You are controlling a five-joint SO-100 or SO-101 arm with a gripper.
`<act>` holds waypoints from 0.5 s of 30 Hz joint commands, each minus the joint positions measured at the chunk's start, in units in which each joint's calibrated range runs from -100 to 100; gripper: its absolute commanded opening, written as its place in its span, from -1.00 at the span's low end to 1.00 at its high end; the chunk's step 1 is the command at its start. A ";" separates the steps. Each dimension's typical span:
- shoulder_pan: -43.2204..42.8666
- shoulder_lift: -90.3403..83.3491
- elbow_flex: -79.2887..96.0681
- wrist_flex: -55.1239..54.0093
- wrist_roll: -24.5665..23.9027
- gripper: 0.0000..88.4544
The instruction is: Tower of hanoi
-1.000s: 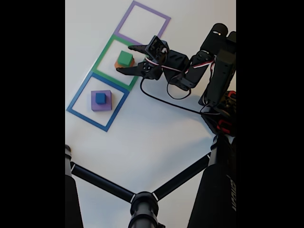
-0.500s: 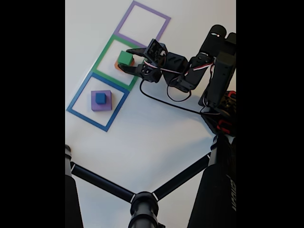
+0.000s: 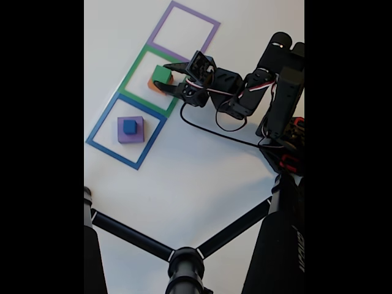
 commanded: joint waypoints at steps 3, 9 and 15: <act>-0.45 -19.27 -0.34 17.27 0.72 -0.89; -0.26 -43.49 -8.52 53.06 0.72 -0.91; 3.58 -56.33 -27.07 91.44 0.72 -0.91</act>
